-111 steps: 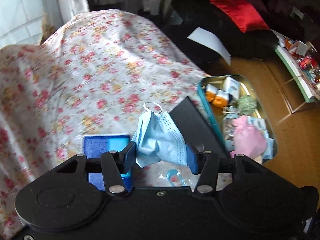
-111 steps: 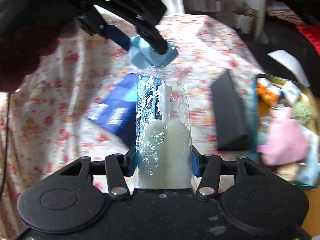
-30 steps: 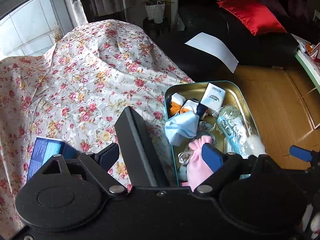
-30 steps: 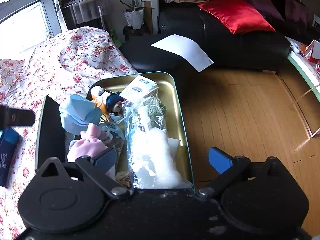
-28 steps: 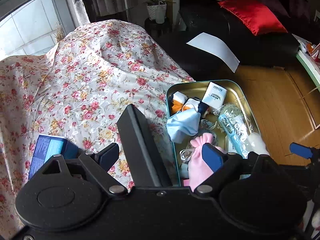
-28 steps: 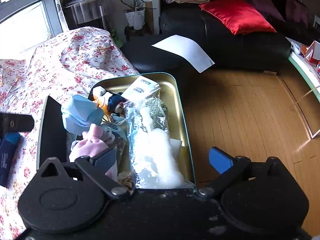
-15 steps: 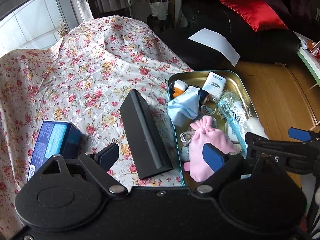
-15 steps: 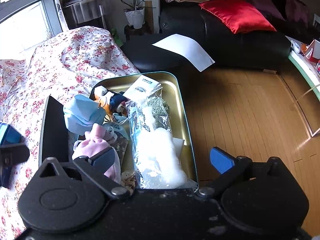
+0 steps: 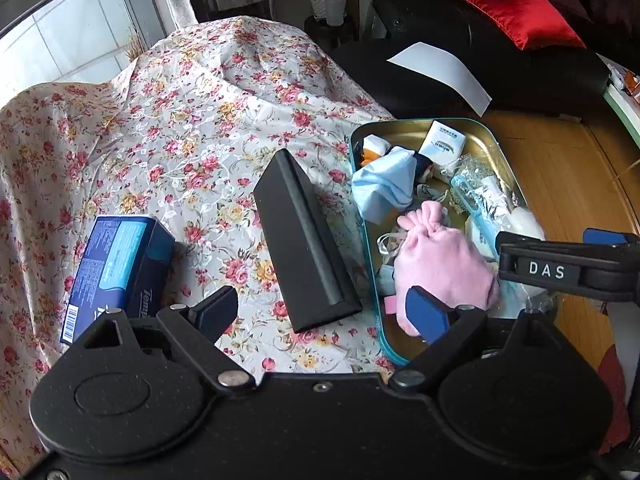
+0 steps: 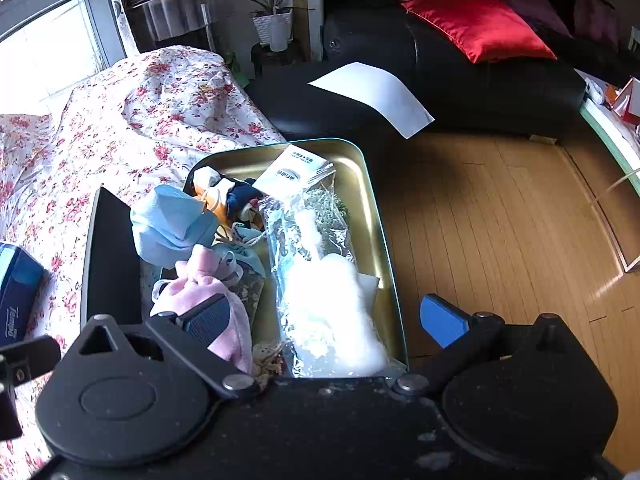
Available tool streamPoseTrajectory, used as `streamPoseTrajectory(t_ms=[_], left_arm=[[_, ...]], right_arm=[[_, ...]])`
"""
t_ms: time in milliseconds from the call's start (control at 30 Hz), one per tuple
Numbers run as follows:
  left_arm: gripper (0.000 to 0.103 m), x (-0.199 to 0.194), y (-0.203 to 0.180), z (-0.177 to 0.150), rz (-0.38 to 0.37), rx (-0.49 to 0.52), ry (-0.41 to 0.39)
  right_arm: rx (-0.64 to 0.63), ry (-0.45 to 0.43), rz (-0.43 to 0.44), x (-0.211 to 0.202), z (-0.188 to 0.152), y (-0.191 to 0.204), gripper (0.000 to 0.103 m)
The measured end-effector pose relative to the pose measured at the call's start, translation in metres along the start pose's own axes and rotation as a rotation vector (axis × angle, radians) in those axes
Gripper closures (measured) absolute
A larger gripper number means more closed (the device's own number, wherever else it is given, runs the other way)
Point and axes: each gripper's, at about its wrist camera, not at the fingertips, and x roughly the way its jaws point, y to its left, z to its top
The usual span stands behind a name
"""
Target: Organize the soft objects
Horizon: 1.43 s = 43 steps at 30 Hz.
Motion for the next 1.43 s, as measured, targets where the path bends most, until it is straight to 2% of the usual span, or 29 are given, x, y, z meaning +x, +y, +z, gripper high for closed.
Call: streamPoseTrajectory(t_ms=[1433], left_arm=[[0.015, 0.011, 0.01, -0.016, 0.029, -0.012, 0.041]], right_arm=[[-0.023, 0.004, -0.017, -0.001, 0.0, 0.002, 0.001]])
